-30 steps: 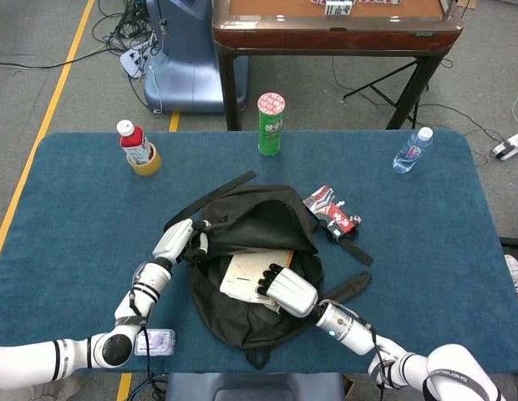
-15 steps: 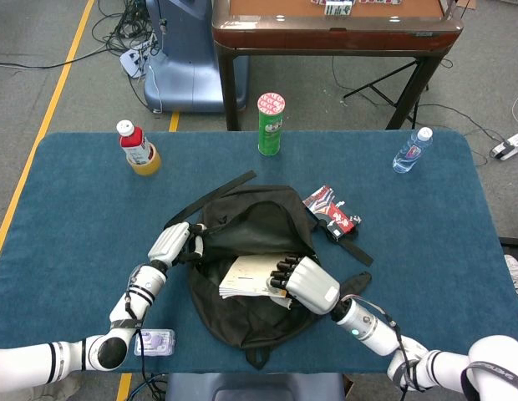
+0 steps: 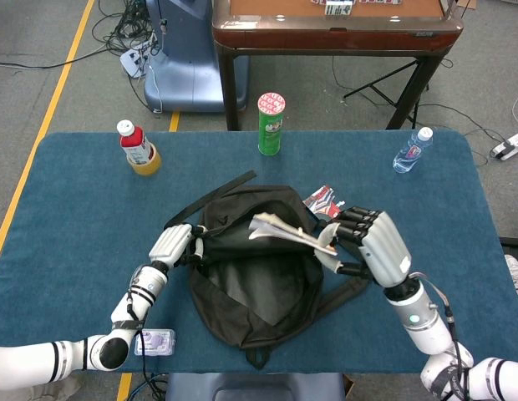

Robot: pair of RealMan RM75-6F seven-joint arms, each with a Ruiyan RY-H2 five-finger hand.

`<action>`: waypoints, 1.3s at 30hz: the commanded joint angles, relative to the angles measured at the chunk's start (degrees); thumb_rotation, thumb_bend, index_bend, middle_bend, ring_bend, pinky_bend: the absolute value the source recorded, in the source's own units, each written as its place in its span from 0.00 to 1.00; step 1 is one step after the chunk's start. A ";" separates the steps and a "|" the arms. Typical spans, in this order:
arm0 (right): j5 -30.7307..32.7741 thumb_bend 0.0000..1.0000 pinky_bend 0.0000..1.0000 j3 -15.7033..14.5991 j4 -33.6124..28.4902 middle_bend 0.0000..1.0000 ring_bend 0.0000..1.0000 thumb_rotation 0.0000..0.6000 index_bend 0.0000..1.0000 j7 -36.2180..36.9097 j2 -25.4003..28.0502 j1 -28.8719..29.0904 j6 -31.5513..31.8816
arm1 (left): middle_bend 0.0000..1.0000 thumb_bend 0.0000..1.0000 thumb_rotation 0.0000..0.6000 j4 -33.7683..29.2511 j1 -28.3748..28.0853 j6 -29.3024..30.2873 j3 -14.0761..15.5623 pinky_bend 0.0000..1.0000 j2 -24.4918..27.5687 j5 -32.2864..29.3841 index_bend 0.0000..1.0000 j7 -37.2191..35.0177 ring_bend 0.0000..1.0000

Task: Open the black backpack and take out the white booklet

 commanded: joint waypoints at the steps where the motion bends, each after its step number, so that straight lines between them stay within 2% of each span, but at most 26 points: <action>1: 3.08 0.51 0.62 3.16 -2.05 0.68 0.58 1.00 0.89 1.11 2.53 -1.34 1.58 | 0.47 0.77 1.00 -0.04 -0.77 -0.16 -0.39 0.16 -0.05 -1.14 0.67 1.27 0.38; 6: 6.96 0.51 0.62 6.42 -1.54 0.68 0.58 1.00 0.89 1.65 4.20 -1.73 1.00 | 0.47 0.77 1.00 -1.35 -0.17 0.02 0.59 0.16 0.73 -0.17 0.66 1.35 0.38; 12: 9.36 0.51 0.62 5.98 4.39 0.68 0.58 1.00 0.89 0.70 1.35 0.04 -5.05 | 0.44 0.77 1.00 -5.32 0.75 -0.36 2.86 0.16 3.72 2.90 0.61 2.25 0.36; 18: 10.27 0.51 0.62 5.13 14.41 0.68 0.58 1.00 0.89 1.09 -5.88 3.67 -11.51 | 0.39 0.71 1.00 -12.01 1.41 -1.87 4.93 0.16 8.62 5.89 0.40 2.80 0.33; 21: 11.23 0.51 0.62 4.93 18.24 0.65 0.58 1.00 0.88 1.67 -9.70 5.61 -14.92 | 0.35 0.56 1.00 -14.88 1.75 -1.14 6.17 0.15 10.24 7.94 0.24 4.27 0.30; 24: 12.44 0.50 0.61 4.00 19.19 0.55 0.51 1.00 0.73 1.90 -11.99 7.32 -19.77 | 0.31 0.43 1.00 -17.40 2.21 0.02 6.95 0.14 11.50 9.28 0.14 5.33 0.27; 25: 12.78 0.48 0.59 3.57 18.87 0.49 0.45 1.00 0.62 1.78 -12.32 7.79 -21.46 | 0.30 0.40 0.99 -18.14 2.37 0.36 7.04 0.14 11.96 9.45 0.11 5.48 0.26; 28: 13.29 0.41 0.43 1.66 15.80 0.32 0.27 1.00 0.31 1.15 -11.47 9.10 -27.19 | 0.29 0.37 0.96 -20.26 3.11 2.24 6.60 0.13 13.22 9.91 0.09 5.18 0.26; 29: 13.20 0.39 0.34 0.84 14.27 0.26 0.19 1.00 0.16 0.48 -10.54 9.42 -29.03 | 0.29 0.37 0.96 -20.68 3.45 3.02 6.42 0.13 13.59 10.24 0.09 4.97 0.26; 31: 12.81 0.38 0.21 -0.44 11.61 0.18 0.10 1.00 0.03 -0.74 -8.37 9.54 -31.14 | 0.29 0.37 0.93 -21.09 4.01 4.17 6.23 0.13 14.23 10.84 0.08 4.71 0.26; 32: 12.77 0.38 0.14 -0.84 10.41 0.12 0.04 1.00 0.00 -0.97 -7.40 9.45 -31.71 | 0.29 0.37 0.91 -21.15 4.22 4.55 6.18 0.13 14.45 11.07 0.08 4.58 0.26; 34: 12.81 0.38 0.08 -1.47 7.77 0.06 0.00 1.00 0.00 -0.59 -5.14 8.95 -32.42 | 0.29 0.36 0.88 -21.18 4.57 4.97 6.06 0.13 14.89 11.27 0.08 4.12 0.26; 39: 10.77 0.38 0.06 -3.15 3.55 0.04 0.00 1.00 0.00 1.87 -0.14 6.67 -30.75 | 0.29 0.35 0.85 -20.54 4.92 4.98 5.93 0.13 15.42 10.49 0.09 3.38 0.26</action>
